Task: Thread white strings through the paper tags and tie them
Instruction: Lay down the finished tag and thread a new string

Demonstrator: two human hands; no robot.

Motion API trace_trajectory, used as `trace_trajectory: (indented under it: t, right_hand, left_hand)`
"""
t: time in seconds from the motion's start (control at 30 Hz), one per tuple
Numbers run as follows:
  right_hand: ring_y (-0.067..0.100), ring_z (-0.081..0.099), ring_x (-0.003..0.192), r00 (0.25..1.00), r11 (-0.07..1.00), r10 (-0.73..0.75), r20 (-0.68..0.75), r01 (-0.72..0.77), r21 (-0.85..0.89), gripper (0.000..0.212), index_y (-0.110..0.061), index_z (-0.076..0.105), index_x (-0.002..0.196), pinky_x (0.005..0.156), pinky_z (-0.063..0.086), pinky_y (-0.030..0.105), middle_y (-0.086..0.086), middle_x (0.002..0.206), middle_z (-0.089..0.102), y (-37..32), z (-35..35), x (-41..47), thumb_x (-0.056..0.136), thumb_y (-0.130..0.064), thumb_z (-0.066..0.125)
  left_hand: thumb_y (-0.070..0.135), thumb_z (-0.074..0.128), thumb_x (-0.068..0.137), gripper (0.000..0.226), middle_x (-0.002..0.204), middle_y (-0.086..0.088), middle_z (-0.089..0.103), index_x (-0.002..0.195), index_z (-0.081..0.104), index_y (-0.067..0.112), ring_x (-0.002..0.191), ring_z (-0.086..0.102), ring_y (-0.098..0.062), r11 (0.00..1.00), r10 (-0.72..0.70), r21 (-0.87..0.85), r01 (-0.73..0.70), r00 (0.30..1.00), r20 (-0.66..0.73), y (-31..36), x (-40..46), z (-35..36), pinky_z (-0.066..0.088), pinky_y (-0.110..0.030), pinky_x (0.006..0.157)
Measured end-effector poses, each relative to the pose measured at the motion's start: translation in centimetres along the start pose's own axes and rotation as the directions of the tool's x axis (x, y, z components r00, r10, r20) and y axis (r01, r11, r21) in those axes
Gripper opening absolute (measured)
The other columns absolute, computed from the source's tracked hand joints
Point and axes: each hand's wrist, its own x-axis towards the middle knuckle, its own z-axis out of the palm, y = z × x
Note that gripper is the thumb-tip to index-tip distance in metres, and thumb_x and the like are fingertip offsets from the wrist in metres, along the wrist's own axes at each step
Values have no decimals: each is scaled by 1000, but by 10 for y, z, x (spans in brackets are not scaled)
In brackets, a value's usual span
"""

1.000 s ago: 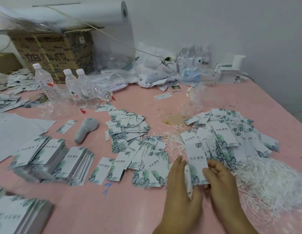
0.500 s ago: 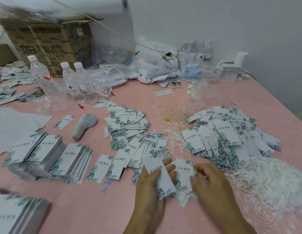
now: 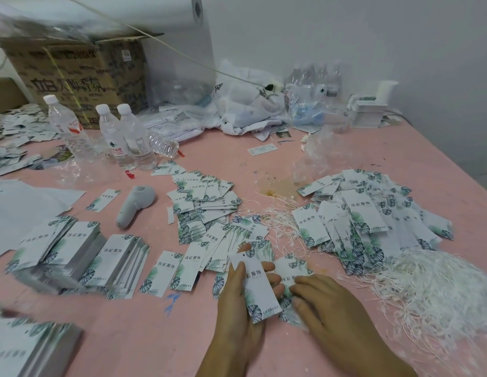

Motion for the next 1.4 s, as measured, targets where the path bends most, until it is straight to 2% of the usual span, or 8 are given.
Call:
trace_trajectory:
  t: [0.13, 0.3, 0.63, 0.77, 0.97, 1.07, 1.23, 1.4]
  right_hand:
    - [10, 64, 85, 985, 997, 74, -158, -69, 36, 17, -18, 71, 102, 68, 54, 25, -9, 94, 69, -1, -3, 2, 95, -18, 56]
    - [1, 57, 98, 883, 953, 192, -428, -64, 295, 20, -19, 64, 103, 84, 40, 7, -15, 102, 60, 8, -11, 1, 94, -19, 46]
    - [18, 58, 116, 859, 945, -124, -497, 255, 205, 37, 3, 77, 93, 99, 45, 25, 6, 119, 64, -13, 13, 1, 101, -21, 49]
    - [21, 60, 119, 881, 915, -184, -436, 316, 251, 25, 4, 74, 101, 100, 48, 27, 11, 123, 65, -24, 18, -1, 92, -10, 56]
    - [7, 61, 104, 927, 765, 240, -289, 3, 644, 27, -24, 64, 110, 86, 48, 14, -17, 115, 59, -36, 18, -3, 83, -22, 62]
    - [12, 63, 74, 867, 470, 497, 25, -293, 833, 33, -28, 66, 101, 72, 54, 30, -5, 89, 67, -34, 20, 0, 81, -3, 73]
    - [18, 61, 60, 857, 225, 424, 293, -413, 882, 16, -15, 73, 89, 54, 52, 25, 9, 75, 70, -27, 4, 3, 77, -7, 70]
    - [4, 60, 63, 815, 527, 560, 152, -491, 694, 12, -27, 71, 89, 60, 48, 17, -6, 77, 71, 2, -25, 9, 88, -15, 70]
  left_hand:
    - [30, 51, 92, 47, 84, -27, 68, 95, 73, -11, 66, 68, -31, 1000, -13, 14, 12, 999, 34, 1, -2, 0, 59, -34, 57]
    - [26, 49, 93, 45, 109, -29, 70, 101, 73, -12, 86, 74, -32, 996, -76, 47, 74, 997, 31, 2, -5, 1, 62, -33, 65]
    - [23, 58, 87, 56, 133, -34, 55, 133, 53, -10, 119, 57, -44, 977, -203, -47, 209, 973, 107, -2, -12, 6, 49, -51, 97]
    - [12, 57, 85, 49, 119, -27, 66, 132, 55, -3, 94, 70, -33, 997, -63, -32, 67, 992, 111, -2, -7, 3, 60, -39, 70]
    - [6, 50, 91, 43, 133, -25, 60, 133, 57, 0, 120, 61, -34, 1000, 27, -7, -26, 986, 165, -5, -6, 3, 57, -42, 91]
    - [1, 56, 89, 39, 129, -25, 62, 127, 63, 4, 110, 67, -33, 999, 39, 10, -42, 979, 199, -7, -6, 3, 59, -42, 83]
    - [5, 66, 78, 44, 130, -25, 63, 122, 67, 2, 119, 62, -38, 997, -41, 77, 21, 966, 257, -3, -5, 0, 58, -44, 83]
    - [12, 59, 78, 58, 118, -30, 66, 132, 54, -8, 94, 72, -38, 996, -60, 74, 48, 982, 176, -3, -5, -1, 61, -41, 67]
